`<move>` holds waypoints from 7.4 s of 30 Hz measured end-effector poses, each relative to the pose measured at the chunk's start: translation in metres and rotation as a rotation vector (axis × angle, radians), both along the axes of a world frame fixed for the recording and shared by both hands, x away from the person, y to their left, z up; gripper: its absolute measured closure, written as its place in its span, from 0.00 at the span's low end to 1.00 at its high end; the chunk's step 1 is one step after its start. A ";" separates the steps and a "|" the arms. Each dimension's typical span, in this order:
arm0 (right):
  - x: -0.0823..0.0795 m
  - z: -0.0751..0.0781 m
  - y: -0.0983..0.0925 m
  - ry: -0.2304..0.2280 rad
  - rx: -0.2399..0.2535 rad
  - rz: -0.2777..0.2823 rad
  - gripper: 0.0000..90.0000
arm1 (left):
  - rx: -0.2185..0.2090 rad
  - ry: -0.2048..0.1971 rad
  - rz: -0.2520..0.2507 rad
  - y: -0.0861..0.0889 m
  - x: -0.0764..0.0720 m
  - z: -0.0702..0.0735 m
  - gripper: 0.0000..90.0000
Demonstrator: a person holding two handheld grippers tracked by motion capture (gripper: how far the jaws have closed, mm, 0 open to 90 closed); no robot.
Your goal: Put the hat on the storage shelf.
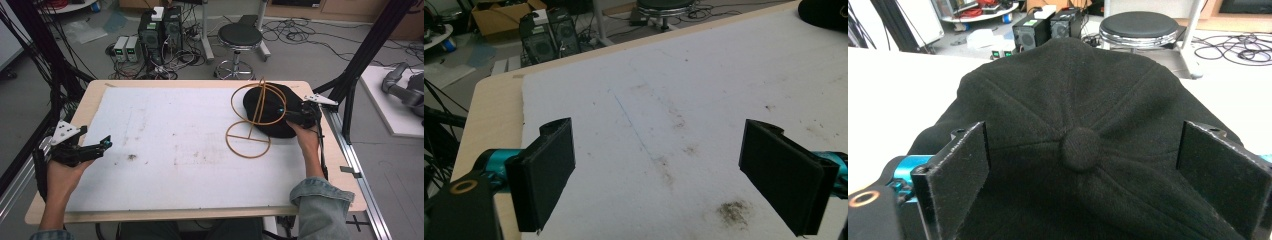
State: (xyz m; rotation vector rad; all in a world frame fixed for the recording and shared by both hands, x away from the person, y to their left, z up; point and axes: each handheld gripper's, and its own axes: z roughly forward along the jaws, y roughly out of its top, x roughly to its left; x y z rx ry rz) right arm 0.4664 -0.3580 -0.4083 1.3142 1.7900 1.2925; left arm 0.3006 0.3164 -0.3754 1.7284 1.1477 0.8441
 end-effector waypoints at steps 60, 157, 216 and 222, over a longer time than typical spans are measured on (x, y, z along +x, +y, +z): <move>-0.004 0.037 0.015 -0.122 -0.174 -0.086 0.78 | 0.004 0.007 -0.013 -0.004 0.006 -0.001 0.17; -0.074 0.224 0.043 -0.425 0.179 0.089 0.77 | -0.001 -0.017 -0.019 0.001 0.001 0.008 0.18; -0.088 0.155 0.081 -0.294 0.152 0.248 0.76 | -0.004 -0.016 -0.025 -0.002 0.003 0.008 0.18; -0.088 0.148 0.083 -0.287 0.147 0.244 0.75 | -0.003 -0.014 -0.025 -0.002 0.004 0.007 0.18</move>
